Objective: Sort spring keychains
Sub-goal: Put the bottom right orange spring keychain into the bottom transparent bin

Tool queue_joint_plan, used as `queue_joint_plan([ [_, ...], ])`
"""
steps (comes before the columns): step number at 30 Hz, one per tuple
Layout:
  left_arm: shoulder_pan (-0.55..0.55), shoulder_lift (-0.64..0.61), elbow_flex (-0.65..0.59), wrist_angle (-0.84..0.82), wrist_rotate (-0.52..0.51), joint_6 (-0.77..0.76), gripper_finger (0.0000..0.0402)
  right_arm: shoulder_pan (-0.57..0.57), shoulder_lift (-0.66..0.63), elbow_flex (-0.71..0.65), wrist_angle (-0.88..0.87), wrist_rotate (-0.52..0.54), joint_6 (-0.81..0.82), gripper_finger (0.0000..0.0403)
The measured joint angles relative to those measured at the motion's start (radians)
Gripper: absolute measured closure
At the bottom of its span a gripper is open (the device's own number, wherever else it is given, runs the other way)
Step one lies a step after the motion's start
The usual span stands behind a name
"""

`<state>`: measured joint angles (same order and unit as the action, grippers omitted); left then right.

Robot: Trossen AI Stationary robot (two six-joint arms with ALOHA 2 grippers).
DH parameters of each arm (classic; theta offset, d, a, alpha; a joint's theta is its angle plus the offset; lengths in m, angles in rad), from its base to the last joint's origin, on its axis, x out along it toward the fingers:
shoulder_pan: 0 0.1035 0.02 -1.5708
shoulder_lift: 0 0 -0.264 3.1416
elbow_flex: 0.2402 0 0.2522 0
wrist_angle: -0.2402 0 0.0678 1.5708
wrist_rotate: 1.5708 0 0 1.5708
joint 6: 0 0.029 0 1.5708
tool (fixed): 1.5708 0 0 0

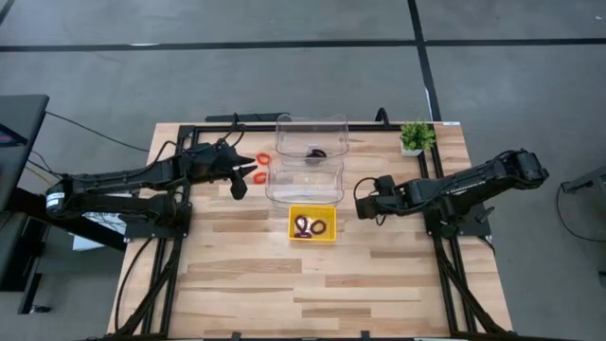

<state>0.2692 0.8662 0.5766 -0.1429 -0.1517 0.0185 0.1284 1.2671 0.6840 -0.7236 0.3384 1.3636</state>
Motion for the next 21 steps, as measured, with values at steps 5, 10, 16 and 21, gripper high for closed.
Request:
queue_joint_plan([
  [5,0.000,0.000,0.000,0.001,0.002,0.000,0.0302,-0.011,0.060,-0.001,-0.012,-0.051,-0.080,0.0316],
  [10,0.000,0.000,0.000,0.001,-0.002,-0.023,0.0302,-0.036,0.129,0.000,0.011,-0.094,-0.130,0.0297],
  [16,0.012,0.000,0.000,0.003,-0.023,-0.026,0.0302,-0.045,0.173,0.001,0.032,-0.097,-0.149,0.0256],
  [21,0.031,0.000,0.000,0.008,-0.023,-0.025,0.0302,-0.046,0.178,0.001,0.033,-0.104,-0.167,0.0214],
])
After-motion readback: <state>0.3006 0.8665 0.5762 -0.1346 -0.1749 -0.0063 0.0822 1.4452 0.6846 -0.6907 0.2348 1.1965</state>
